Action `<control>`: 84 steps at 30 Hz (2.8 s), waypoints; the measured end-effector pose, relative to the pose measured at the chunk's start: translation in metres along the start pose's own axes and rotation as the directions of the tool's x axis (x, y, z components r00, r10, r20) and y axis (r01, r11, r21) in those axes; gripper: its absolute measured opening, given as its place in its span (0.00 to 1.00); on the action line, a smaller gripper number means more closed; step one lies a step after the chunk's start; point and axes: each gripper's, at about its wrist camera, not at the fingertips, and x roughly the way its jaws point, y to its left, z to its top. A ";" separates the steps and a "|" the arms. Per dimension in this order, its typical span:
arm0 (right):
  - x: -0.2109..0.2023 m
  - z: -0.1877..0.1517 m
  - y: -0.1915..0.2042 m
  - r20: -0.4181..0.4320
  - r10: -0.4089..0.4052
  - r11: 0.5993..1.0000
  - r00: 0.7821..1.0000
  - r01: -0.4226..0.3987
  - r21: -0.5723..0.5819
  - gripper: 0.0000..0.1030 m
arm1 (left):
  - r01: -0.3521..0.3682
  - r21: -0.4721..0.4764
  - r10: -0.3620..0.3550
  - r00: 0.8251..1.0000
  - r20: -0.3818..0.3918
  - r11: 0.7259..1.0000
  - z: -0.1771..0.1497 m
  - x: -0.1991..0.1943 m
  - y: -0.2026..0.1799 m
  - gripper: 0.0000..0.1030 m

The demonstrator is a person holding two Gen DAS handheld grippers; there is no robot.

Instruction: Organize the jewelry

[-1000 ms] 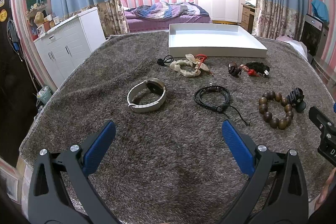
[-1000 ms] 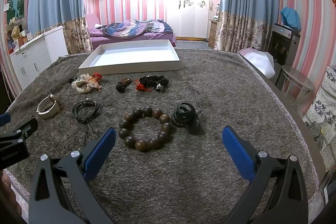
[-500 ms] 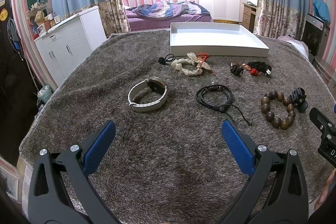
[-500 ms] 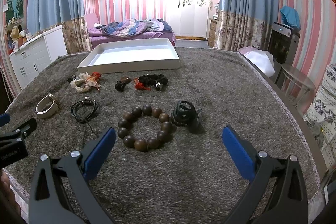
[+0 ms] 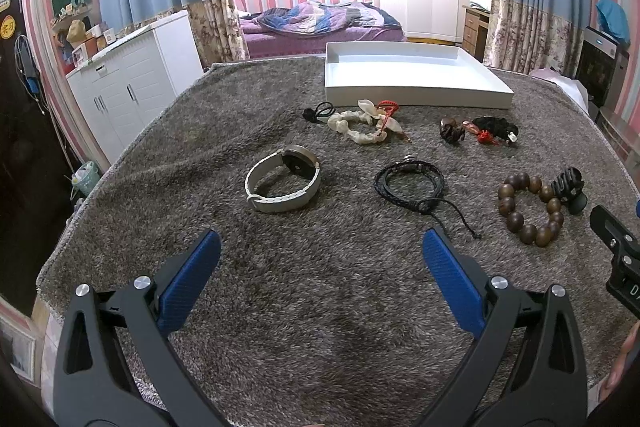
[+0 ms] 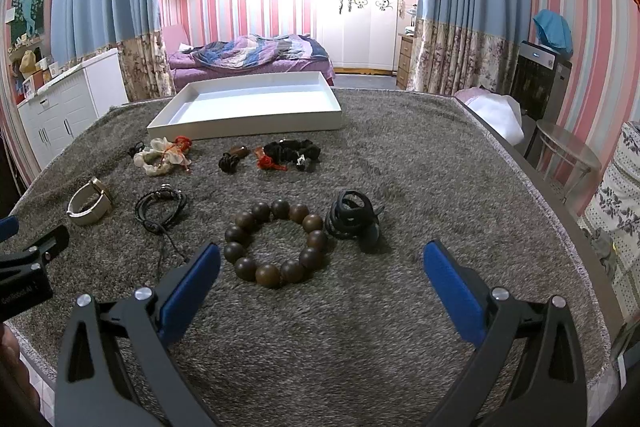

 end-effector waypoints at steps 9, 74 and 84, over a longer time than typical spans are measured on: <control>0.000 -0.001 0.000 -0.001 0.000 1.000 1.000 0.000 0.001 0.98 | 0.001 0.000 -0.001 1.000 -0.002 1.000 0.000 0.001 0.000 0.97; 0.107 0.132 0.004 -0.179 0.057 0.993 0.982 -0.075 -0.094 0.98 | 0.110 0.040 -0.102 0.982 -0.161 0.993 0.151 0.111 0.011 0.97; 0.162 0.160 -0.010 -0.327 0.115 0.990 0.938 -0.135 -0.039 0.98 | 0.229 0.033 -0.199 0.901 -0.385 0.973 0.164 0.183 0.013 0.88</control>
